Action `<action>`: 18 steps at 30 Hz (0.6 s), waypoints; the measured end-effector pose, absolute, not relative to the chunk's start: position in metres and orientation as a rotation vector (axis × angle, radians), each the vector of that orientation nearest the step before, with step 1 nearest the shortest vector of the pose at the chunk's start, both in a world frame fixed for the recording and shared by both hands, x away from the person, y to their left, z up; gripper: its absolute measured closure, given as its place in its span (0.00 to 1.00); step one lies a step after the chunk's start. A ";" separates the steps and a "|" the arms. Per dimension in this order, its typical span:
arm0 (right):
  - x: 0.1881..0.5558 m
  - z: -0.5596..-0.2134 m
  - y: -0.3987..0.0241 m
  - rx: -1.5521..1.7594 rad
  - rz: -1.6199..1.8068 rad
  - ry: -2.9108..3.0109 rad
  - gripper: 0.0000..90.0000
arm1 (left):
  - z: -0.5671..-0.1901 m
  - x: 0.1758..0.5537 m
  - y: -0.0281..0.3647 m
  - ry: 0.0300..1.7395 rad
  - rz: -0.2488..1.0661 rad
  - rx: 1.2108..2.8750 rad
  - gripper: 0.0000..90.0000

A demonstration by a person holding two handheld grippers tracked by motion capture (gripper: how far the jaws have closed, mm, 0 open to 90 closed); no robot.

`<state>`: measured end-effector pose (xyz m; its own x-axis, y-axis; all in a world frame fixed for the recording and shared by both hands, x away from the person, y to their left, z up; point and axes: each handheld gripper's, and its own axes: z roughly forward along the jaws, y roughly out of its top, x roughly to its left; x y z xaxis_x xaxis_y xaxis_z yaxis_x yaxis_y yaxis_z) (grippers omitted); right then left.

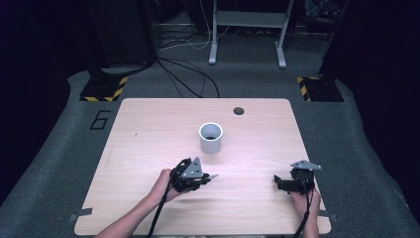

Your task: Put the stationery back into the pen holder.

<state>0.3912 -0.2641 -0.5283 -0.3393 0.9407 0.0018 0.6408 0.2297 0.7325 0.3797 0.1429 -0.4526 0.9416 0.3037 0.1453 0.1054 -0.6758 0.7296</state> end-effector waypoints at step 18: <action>0.391 -0.528 -0.263 1.456 0.896 2.061 0.08 | -0.435 0.395 0.165 0.404 0.408 2.191 0.90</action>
<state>0.3913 -0.2630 -0.5285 -0.3343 0.9425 0.0004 0.6428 0.2277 0.7314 0.3948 0.1646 -0.4347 0.8945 0.4215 0.1486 0.1444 -0.5873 0.7964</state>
